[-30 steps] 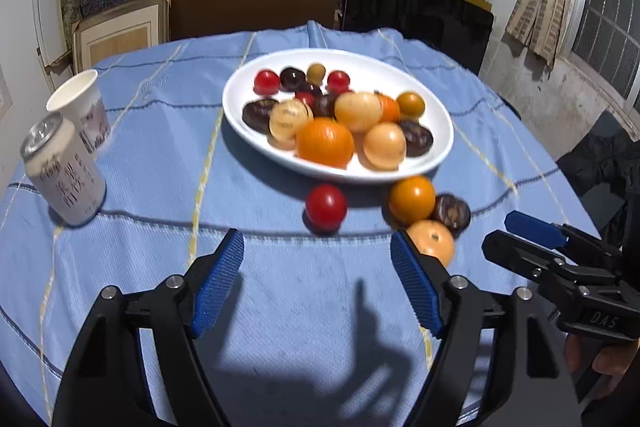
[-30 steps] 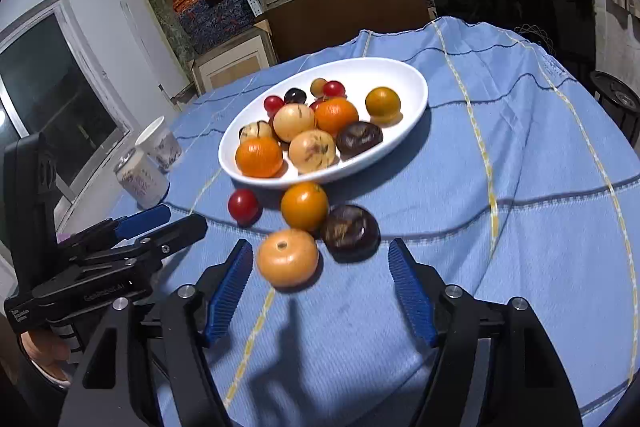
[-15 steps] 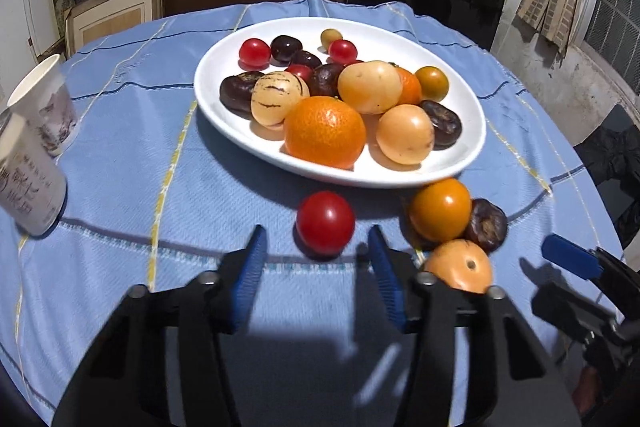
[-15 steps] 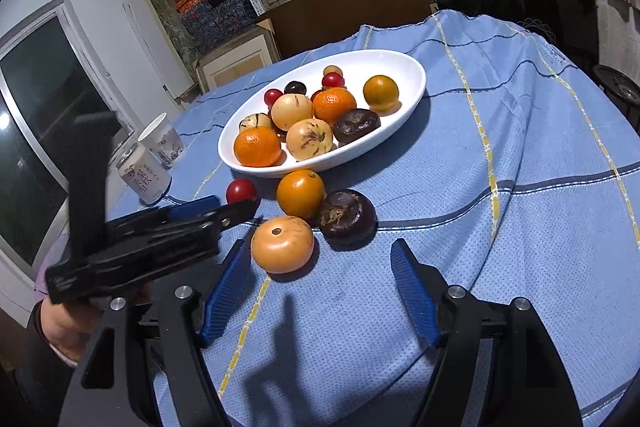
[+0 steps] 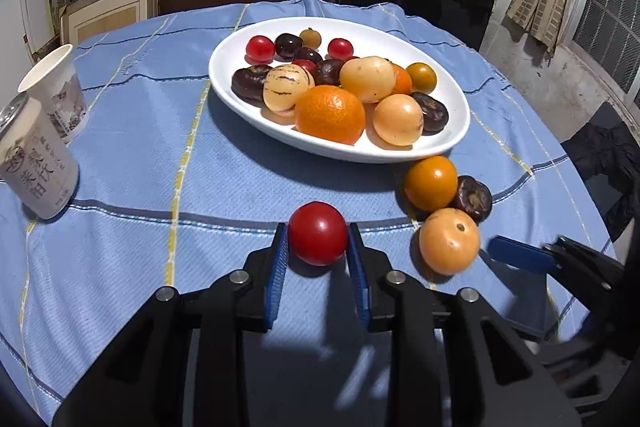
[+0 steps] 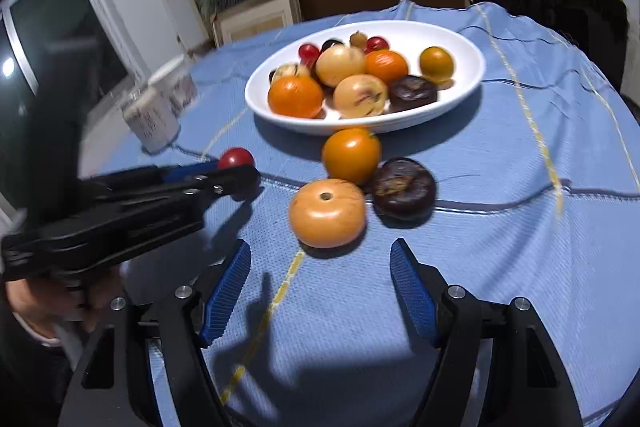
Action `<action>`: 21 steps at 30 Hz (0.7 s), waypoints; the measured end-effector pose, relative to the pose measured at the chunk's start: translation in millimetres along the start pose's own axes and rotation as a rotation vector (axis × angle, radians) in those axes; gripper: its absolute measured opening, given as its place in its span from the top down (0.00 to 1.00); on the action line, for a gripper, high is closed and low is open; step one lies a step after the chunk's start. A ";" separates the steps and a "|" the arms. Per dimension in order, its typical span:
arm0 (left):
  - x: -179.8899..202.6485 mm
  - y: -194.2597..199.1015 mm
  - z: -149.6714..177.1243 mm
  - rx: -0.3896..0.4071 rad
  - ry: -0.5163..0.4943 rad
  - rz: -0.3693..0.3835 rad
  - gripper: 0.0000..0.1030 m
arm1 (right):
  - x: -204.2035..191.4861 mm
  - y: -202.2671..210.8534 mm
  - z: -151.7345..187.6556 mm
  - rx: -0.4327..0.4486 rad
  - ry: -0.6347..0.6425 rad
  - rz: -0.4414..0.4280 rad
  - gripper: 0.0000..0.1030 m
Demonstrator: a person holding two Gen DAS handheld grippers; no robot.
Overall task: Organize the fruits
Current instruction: 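Grasp the last red tomato with the left tool while the right tool grasps a large orange-tan fruit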
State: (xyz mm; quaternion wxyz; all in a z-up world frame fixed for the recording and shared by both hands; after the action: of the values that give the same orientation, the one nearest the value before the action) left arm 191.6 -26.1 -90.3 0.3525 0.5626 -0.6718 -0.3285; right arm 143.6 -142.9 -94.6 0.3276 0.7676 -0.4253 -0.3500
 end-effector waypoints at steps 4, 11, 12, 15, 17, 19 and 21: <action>-0.2 9.0 5.4 0.008 -0.002 0.012 0.73 | -0.2 -16.4 -9.2 -0.022 -0.003 0.055 0.29; -6.5 18.8 9.7 0.015 0.013 0.024 0.73 | -2.2 -18.5 -12.6 -0.029 0.025 0.115 0.57; -7.2 20.4 10.2 0.017 0.012 0.022 0.73 | -2.1 -15.5 -11.6 -0.029 0.023 0.104 0.57; -5.3 27.9 10.7 0.025 -0.002 0.026 0.73 | 0.0 0.2 -8.7 -0.005 0.006 0.072 0.57; -1.2 33.6 8.0 0.036 -0.022 0.027 0.73 | 2.7 14.0 -10.4 0.020 -0.001 0.056 0.57; 4.5 39.5 1.4 0.051 -0.039 0.035 0.73 | 6.0 25.2 -15.6 0.043 -0.010 0.047 0.57; 11.2 46.8 -8.2 0.066 -0.053 0.062 0.73 | 10.5 38.4 -25.3 0.074 -0.014 0.044 0.57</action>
State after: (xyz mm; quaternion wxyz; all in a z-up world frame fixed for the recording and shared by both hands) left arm 172.6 -30.5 -45.5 0.3259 0.5439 -0.7085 -0.3099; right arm 152.1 -163.1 -52.9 0.3035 0.7672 -0.4572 -0.3321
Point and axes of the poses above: each gripper's, at about its wrist camera, not at the fingertips, and y roughly against the way its jaws point, x to its right, z to its underside, the point moved 8 cm from there along -y, roughly the way its jaws point, and after that the axes turned 5 degrees about -x, right-handed, at the moved point
